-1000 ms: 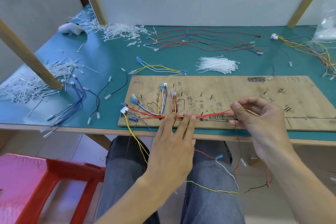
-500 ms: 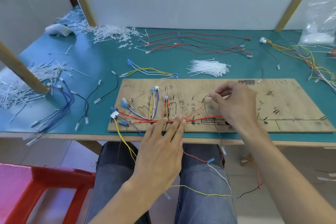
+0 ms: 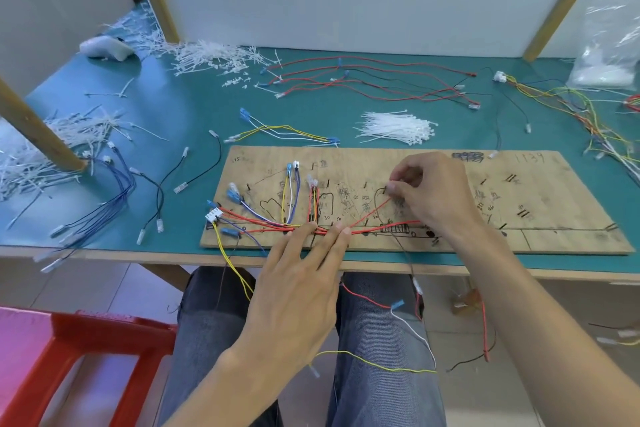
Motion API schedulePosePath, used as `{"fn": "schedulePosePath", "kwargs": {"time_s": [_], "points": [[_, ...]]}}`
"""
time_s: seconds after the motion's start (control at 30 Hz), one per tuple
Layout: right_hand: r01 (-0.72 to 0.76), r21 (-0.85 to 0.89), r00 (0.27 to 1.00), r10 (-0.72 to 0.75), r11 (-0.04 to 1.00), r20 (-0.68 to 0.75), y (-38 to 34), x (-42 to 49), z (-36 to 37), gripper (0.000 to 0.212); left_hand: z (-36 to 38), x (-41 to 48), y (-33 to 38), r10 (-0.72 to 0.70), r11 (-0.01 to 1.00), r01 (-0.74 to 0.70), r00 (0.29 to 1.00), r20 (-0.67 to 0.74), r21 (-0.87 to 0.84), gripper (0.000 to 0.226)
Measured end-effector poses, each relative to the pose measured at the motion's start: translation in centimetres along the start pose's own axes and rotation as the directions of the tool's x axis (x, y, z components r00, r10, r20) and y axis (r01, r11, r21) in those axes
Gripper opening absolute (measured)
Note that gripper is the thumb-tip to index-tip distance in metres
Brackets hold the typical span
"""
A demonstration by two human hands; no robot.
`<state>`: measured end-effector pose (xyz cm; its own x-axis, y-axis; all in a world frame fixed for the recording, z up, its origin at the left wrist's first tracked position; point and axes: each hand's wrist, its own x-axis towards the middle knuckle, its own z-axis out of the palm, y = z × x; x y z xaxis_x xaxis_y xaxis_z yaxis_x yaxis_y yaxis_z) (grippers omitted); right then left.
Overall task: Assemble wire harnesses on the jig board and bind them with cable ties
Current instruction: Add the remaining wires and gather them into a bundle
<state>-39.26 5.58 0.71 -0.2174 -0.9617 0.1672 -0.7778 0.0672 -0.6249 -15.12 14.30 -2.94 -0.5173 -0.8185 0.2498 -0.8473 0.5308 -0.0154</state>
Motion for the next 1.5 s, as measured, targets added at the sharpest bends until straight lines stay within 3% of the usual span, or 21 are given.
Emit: {"fn": "schedulePosePath", "kwargs": {"time_s": [0.2, 0.33, 0.43, 0.57, 0.77, 0.93, 1.1, 1.23, 1.33, 1.5], "points": [[-0.025, 0.35, 0.996, 0.055, 0.936, -0.075, -0.1, -0.3, 0.4, 0.017, -0.1, 0.5, 0.3, -0.017, 1.0, 0.018, 1.0, 0.024, -0.018, 0.053], [0.0, 0.697, 1.0, 0.014, 0.717, -0.014, 0.2, -1.2, -1.2, 0.013, -0.3, 0.5, 0.1, -0.025, 0.999, 0.025, 1.0, 0.004, -0.039, 0.056], [-0.008, 0.796, 0.999, -0.034, 0.605, 0.037, 0.7, -2.6, -2.4, 0.012, -0.5, 0.5, 0.2, -0.015, 0.999, 0.015, 1.0, -0.009, -0.038, 0.063], [-0.066, 0.718, 0.996, 0.004, 0.693, 0.088, 1.4, -4.0, -2.4, 0.014, -0.6, 0.7, 0.5, -0.018, 0.999, 0.019, 1.0, 0.014, -0.038, 0.08], [-0.136, 0.416, 0.988, 0.153, 0.899, -0.006, 0.9, -2.5, -0.2, 0.02, 0.4, 0.6, 0.9, -0.001, 1.0, 0.0, 0.997, 0.076, 0.016, 0.076], [-0.082, 0.222, 0.992, 0.101, 0.972, -0.078, -0.1, -0.5, 1.2, 0.02, 0.6, 0.6, 0.9, -0.003, 1.0, 0.002, 0.999, 0.034, 0.02, 0.073], [-0.021, 0.001, 0.998, 0.021, 1.0, -0.055, -0.5, 0.5, 1.1, 0.017, 0.2, 0.6, 1.1, 0.002, 1.0, -0.003, 0.999, 0.048, 0.02, 0.068], [0.057, 0.006, 0.998, -0.057, 0.998, 0.013, -0.5, 0.7, 0.8, 0.014, -0.7, 0.9, 2.0, -0.026, 1.0, 0.026, 0.999, -0.039, -0.011, 0.061], [0.083, 0.048, 0.996, -0.085, 0.995, 0.034, -0.4, 0.6, 0.9, 0.024, -0.9, 1.6, 4.5, 0.038, 0.996, -0.045, 0.995, -0.098, -0.075, 0.057], [0.051, 0.099, 0.997, -0.056, 0.994, 0.047, -0.3, 0.6, 1.0, 0.024, -0.4, 2.7, 7.6, 0.134, 0.988, -0.13, 0.99, 0.046, -0.089, 0.051]]}}
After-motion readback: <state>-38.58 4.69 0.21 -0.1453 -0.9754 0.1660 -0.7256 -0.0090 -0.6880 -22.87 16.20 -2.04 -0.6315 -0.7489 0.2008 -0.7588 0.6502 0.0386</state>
